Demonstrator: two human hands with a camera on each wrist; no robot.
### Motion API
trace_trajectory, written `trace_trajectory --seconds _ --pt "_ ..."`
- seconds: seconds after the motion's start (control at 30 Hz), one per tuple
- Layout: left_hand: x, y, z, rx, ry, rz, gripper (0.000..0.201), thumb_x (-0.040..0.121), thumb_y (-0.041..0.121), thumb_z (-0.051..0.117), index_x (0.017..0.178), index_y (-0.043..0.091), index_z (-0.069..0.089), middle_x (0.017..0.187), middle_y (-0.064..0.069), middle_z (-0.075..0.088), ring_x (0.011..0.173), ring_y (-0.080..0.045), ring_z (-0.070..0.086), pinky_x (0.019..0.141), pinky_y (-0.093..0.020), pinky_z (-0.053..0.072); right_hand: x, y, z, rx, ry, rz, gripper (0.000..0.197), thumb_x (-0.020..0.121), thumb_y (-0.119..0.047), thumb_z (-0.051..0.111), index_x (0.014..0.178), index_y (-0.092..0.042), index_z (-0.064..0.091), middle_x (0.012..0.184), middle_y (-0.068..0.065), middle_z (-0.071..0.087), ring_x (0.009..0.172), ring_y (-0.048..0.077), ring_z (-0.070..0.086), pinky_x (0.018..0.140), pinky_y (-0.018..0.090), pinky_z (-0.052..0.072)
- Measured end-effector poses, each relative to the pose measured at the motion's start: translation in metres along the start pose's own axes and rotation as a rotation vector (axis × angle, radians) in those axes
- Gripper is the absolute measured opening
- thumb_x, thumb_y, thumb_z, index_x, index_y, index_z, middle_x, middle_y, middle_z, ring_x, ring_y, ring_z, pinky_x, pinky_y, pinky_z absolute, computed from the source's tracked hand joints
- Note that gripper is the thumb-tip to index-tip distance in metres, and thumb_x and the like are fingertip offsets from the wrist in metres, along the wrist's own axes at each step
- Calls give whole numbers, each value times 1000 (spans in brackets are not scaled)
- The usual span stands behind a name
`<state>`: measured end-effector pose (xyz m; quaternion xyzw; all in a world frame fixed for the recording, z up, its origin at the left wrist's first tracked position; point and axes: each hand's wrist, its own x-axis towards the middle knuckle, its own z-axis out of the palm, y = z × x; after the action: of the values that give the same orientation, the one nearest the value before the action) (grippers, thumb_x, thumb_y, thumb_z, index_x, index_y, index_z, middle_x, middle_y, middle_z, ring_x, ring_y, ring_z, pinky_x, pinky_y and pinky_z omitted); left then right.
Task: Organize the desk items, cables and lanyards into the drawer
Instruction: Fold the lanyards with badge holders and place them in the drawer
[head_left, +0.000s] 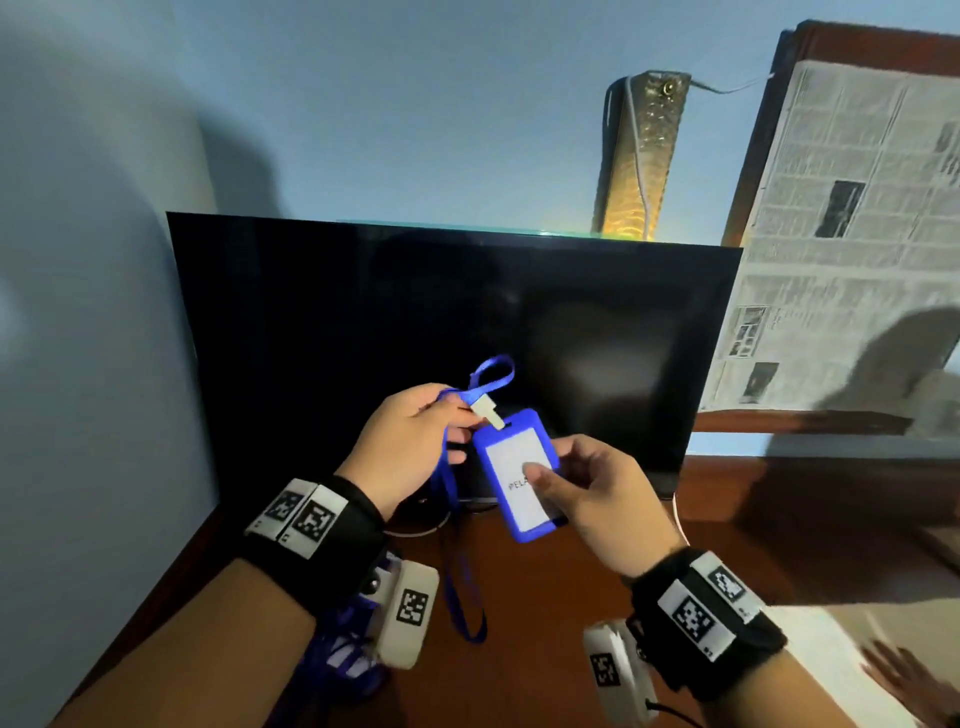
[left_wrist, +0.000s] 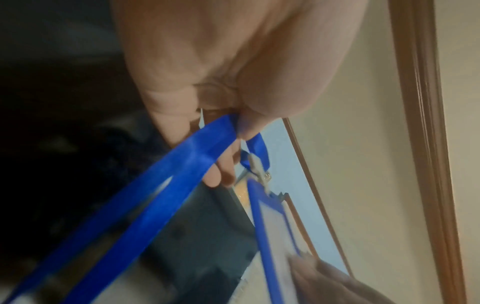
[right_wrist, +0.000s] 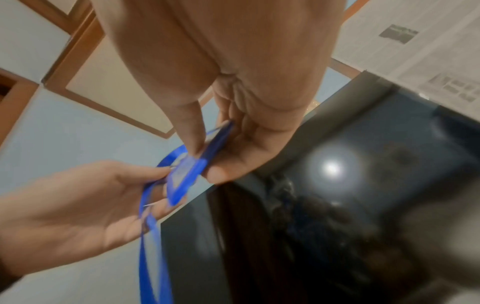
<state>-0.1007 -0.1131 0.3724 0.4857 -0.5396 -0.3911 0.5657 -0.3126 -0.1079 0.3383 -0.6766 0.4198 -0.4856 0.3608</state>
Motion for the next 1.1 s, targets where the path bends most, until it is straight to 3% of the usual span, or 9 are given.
trace_trajectory --seconds 0.1,0.2,0.37,0.5,0.57,0.73,0.87,0.97,1.1 --pt "-2 -6 -34 261 -39 -7 27 108 11 47 101 17 72 69 -1 73 57 -13 59 49 -22 46 -6 8 -18 -103 6 -58 6 98 -24 69 93 -22 66 67 -2 68 56 18 62 56 44 57" --pt "-5 -25 -81 596 -84 -31 23 104 28 58 95 25 80 70 -2 69 62 -14 61 63 -33 47 -11 4 -34 -114 20 -25 7 99 -20 68 94 -17 64 70 4 69 53 32 64 49 53 59" --pt "-13 -67 -144 608 29 -293 34 108 26 52 89 13 78 49 9 49 45 -8 42 50 -28 33 -10 3 -54 -338 127 -73 13 96 -31 71 99 -20 65 84 4 73 61 18 69 53 37 60" --pt "-22 -105 -181 741 102 -461 16 99 19 63 105 9 74 90 -12 75 74 -22 65 74 -36 56 -7 -4 -48 -352 132 -94 15 93 -34 74 99 -22 67 85 -7 74 75 5 70 62 22 57" --pt "-25 -111 -185 749 100 -490 56 74 23 66 130 16 66 118 -13 71 100 -27 66 95 -41 54 -9 -15 -34 -249 71 -88 13 93 -30 74 97 -20 67 76 0 75 68 13 71 56 28 59" --pt "-55 -63 -119 483 -236 -95 78 84 32 78 147 57 40 160 22 37 148 -1 31 121 -33 28 -10 -47 2 -226 -68 -179 17 90 -31 77 94 -18 67 69 -1 72 52 13 65 50 24 52" --pt "-76 -38 -70 250 -352 47 52 95 46 66 143 32 56 149 16 57 140 1 48 119 -28 36 -6 -66 19 -108 -63 -225 20 90 -27 78 92 -12 65 67 5 70 51 18 64 49 37 56" --pt "-90 -26 -60 202 -272 68 22 109 27 50 109 16 69 97 0 77 96 -8 70 106 -38 52 -3 -66 16 -91 25 -234 20 91 -26 78 94 -11 65 69 6 72 53 13 66 47 27 54" --pt "-97 3 -70 346 -106 180 25 107 26 54 90 24 71 63 6 54 60 -14 56 74 -38 61 2 -36 9 -238 73 -167 16 91 -33 78 93 -24 66 74 -4 75 65 15 72 57 38 61"
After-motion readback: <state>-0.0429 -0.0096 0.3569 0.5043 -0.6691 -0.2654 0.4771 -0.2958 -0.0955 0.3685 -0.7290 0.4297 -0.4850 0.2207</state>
